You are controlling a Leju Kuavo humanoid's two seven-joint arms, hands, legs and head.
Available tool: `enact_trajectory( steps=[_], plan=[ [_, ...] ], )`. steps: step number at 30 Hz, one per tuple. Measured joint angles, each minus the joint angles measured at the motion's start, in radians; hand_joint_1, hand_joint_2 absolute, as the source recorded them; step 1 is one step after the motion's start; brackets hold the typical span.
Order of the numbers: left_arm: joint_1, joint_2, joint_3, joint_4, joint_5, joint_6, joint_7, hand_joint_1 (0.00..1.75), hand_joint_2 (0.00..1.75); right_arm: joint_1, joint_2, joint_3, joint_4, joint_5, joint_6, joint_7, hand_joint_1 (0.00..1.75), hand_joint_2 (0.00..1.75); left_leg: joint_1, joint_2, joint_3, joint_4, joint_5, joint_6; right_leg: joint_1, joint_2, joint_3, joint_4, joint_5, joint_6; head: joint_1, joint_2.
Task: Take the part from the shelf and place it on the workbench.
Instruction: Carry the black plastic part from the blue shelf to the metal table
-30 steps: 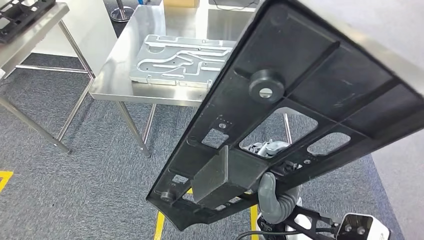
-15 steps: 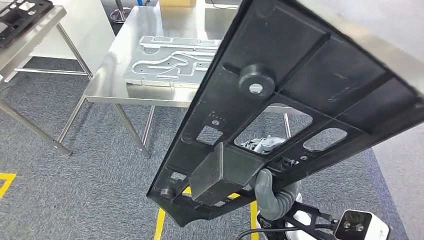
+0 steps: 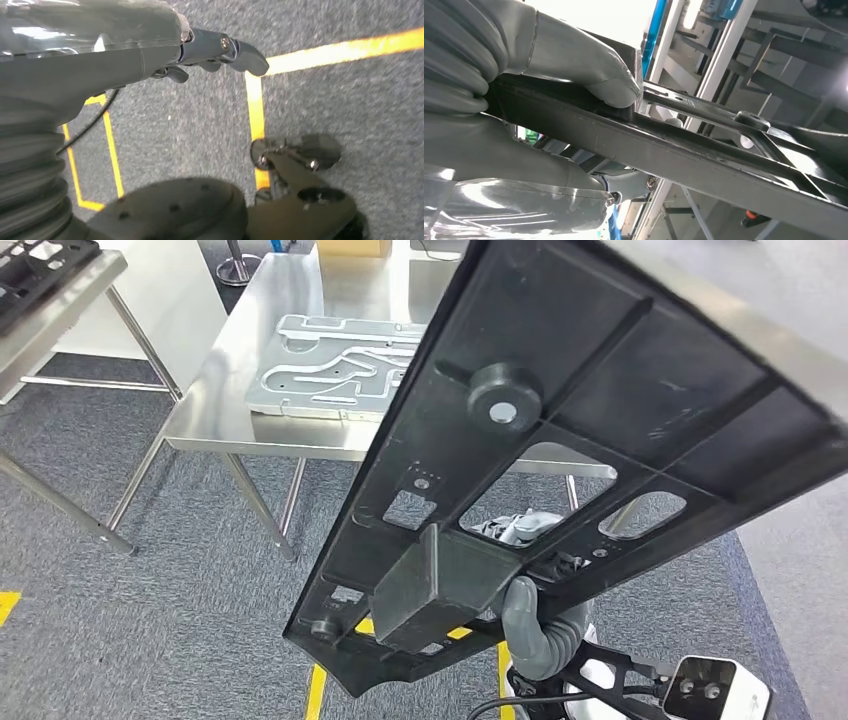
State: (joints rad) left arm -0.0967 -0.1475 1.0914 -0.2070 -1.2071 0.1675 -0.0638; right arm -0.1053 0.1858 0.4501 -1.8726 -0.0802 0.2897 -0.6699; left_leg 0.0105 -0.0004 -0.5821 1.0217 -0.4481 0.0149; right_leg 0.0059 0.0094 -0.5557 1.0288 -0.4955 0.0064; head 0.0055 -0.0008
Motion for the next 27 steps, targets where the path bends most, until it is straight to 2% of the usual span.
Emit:
enact_trajectory(
  steps=[2, 4, 5, 6, 7, 9, 10, 11, 14, 16, 17, 19, 20, 21, 22, 24, 25, 26, 27],
  plan=[
    [0.0, -0.001, 0.0, 0.0, -0.001, 0.001, 0.001, 0.0, 1.75, -0.001, 0.0, 0.0, 0.0, -0.003, 0.001, -0.001, 1.75, 1.75, 0.005, 0.001, 0.01, -0.008, -0.001, 0.009, -0.004, -0.002, -0.036, 0.077, -0.039, 0.011, 0.003, 0.0],
    [0.0, -0.001, 0.0, 0.0, -0.002, 0.001, 0.002, 0.0, 1.75, -0.001, -0.001, 0.0, 0.0, -0.004, 0.001, -0.002, 1.75, 1.75, 0.005, 0.003, 0.015, -0.009, -0.005, 0.013, -0.011, -0.003, -0.113, 0.209, -0.09, 0.02, 0.005, 0.0],
    [0.001, -0.001, 0.0, 0.0, -0.002, 0.001, 0.003, 0.0, 1.75, 0.0, -0.002, 0.0, 0.0, -0.005, 0.001, -0.002, 1.75, 1.75, 0.005, 0.002, 0.017, -0.009, -0.008, 0.013, -0.015, -0.004, -0.144, 0.256, -0.097, 0.023, 0.005, 0.0],
    [0.001, -0.001, 0.0, 0.0, -0.003, 0.001, 0.004, 0.0, 1.75, 0.001, -0.003, 0.0, 0.0, -0.005, 0.001, -0.002, 1.75, 1.75, 0.005, 0.002, 0.021, -0.008, -0.011, 0.012, -0.018, -0.004, -0.159, 0.269, -0.085, 0.025, 0.005, 0.0],
    [0.001, -0.002, 0.0, 0.0, -0.005, 0.0, 0.005, 0.0, 1.75, 0.001, -0.003, 0.0, 0.0, -0.005, 0.002, -0.002, 1.75, 1.75, 0.005, 0.001, 0.026, -0.008, -0.015, 0.01, -0.02, -0.005, -0.154, 0.242, -0.052, 0.026, 0.005, 0.0],
    [0.002, -0.003, 0.0, 0.0, -0.008, 0.0, 0.006, 0.0, 1.75, 0.001, -0.004, 0.0, 0.0, -0.005, 0.002, -0.002, 1.75, 1.75, 0.005, 0.0, 0.039, -0.008, -0.025, 0.004, -0.021, -0.007, -0.1, 0.112, 0.03, 0.023, 0.005, 0.0],
    [0.002, -0.003, 0.0, 0.0, -0.008, 0.0, 0.006, 0.0, 1.75, 0.0, -0.004, 0.0, 0.0, -0.005, 0.002, -0.002, 1.75, 1.75, 0.004, -0.001, 0.044, -0.007, -0.03, -0.002, -0.019, -0.009, -0.074, 0.052, 0.053, 0.019, 0.005, 0.0],
    [0.002, -0.003, 0.0, 0.0, -0.009, 0.0, 0.006, 0.0, 1.75, 0.0, -0.004, 0.0, -0.001, -0.005, 0.002, -0.002, 1.75, 1.75, 0.003, 0.0, 0.046, -0.007, -0.034, -0.008, -0.017, -0.009, -0.058, 0.014, 0.062, 0.015, 0.005, 0.0],
    [0.001, -0.003, 0.0, 0.0, -0.009, 0.0, 0.007, 0.0, 1.75, 0.001, -0.003, 0.0, -0.002, -0.005, 0.003, -0.002, 1.75, 1.75, 0.001, 0.002, 0.051, -0.013, -0.043, -0.026, -0.013, -0.006, -0.049, -0.006, 0.054, -0.001, 0.004, 0.0],
    [0.001, -0.003, 0.0, 0.0, -0.009, 0.0, 0.007, 0.0, 1.75, 0.001, -0.003, 0.0, -0.002, -0.005, 0.004, -0.002, 1.75, 1.75, 0.003, 0.003, 0.044, 0.019, -0.064, -0.034, -0.017, -0.006, -0.038, -0.014, 0.05, -0.014, 0.001, 0.0],
    [0.001, -0.003, 0.0, 0.0, -0.009, 0.0, 0.007, 0.0, 1.75, 0.001, -0.003, 0.0, -0.003, -0.005, 0.005, -0.002, 1.75, 1.75, 0.004, 0.002, 0.023, 0.065, -0.086, -0.037, -0.018, -0.006, -0.031, -0.017, 0.048, -0.021, 0.0, 0.0],
    [-0.001, -0.003, 0.0, 0.0, -0.008, 0.0, 0.005, 0.0, 1.75, 0.001, -0.003, 0.0, -0.002, -0.005, 0.007, -0.002, 1.75, 1.75, 0.004, 0.002, -0.048, 0.2, -0.139, -0.04, -0.014, -0.009, -0.022, -0.017, 0.039, -0.03, -0.003, 0.0],
    [-0.003, -0.003, 0.0, 0.0, -0.008, -0.001, 0.004, 0.0, 1.75, 0.002, -0.003, 0.0, -0.001, -0.005, 0.008, -0.002, 1.75, 1.75, 0.003, 0.002, -0.08, 0.254, -0.151, -0.041, -0.012, -0.009, -0.018, -0.017, 0.034, -0.033, -0.003, 0.0],
    [-0.004, -0.003, 0.0, 0.0, -0.008, -0.001, 0.003, 0.0, 1.75, 0.002, -0.003, 0.0, 0.0, -0.005, 0.01, -0.002, 1.75, 1.75, 0.003, 0.002, -0.097, 0.276, -0.143, -0.041, -0.01, -0.008, -0.012, -0.016, 0.029, -0.034, -0.003, 0.0],
    [-0.006, -0.003, 0.0, 0.0, -0.008, -0.001, 0.004, 0.0, 1.75, 0.002, -0.003, 0.0, 0.0, -0.005, 0.011, -0.002, 1.75, 1.75, 0.003, 0.002, -0.096, 0.258, -0.115, -0.039, -0.009, -0.006, -0.005, -0.015, 0.024, -0.034, -0.003, 0.0],
    [-0.004, -0.003, 0.0, 0.0, -0.008, -0.001, 0.006, 0.0, 1.75, 0.002, -0.003, 0.0, 0.0, -0.005, 0.012, -0.002, 1.75, 1.75, 0.002, 0.002, -0.055, 0.145, -0.032, -0.032, -0.008, -0.002, 0.01, -0.013, 0.01, -0.031, -0.003, 0.0],
    [-0.003, -0.003, 0.0, 0.0, -0.008, -0.001, 0.007, 0.0, 1.75, 0.002, -0.003, 0.0, 0.0, -0.004, 0.013, -0.002, 1.75, 1.75, 0.0, 0.002, -0.032, 0.088, -0.004, -0.027, -0.006, 0.0, 0.015, -0.01, 0.004, -0.028, -0.002, 0.0],
    [-0.001, -0.003, 0.0, 0.0, -0.008, -0.001, 0.007, 0.0, 1.75, 0.002, -0.003, 0.0, 0.0, -0.003, 0.013, -0.003, 1.75, 1.75, -0.002, 0.002, -0.015, 0.046, 0.007, -0.023, -0.005, 0.001, 0.016, -0.008, 0.0, -0.024, -0.003, 0.0],
    [0.0, -0.003, 0.0, 0.0, -0.008, -0.001, 0.007, 0.0, 1.75, 0.002, -0.003, 0.0, 0.0, -0.002, 0.014, -0.003, 1.75, 1.75, -0.005, 0.002, -0.006, 0.024, 0.004, -0.018, -0.004, 0.001, 0.015, -0.007, -0.003, -0.019, -0.002, 0.0]
  ],
)
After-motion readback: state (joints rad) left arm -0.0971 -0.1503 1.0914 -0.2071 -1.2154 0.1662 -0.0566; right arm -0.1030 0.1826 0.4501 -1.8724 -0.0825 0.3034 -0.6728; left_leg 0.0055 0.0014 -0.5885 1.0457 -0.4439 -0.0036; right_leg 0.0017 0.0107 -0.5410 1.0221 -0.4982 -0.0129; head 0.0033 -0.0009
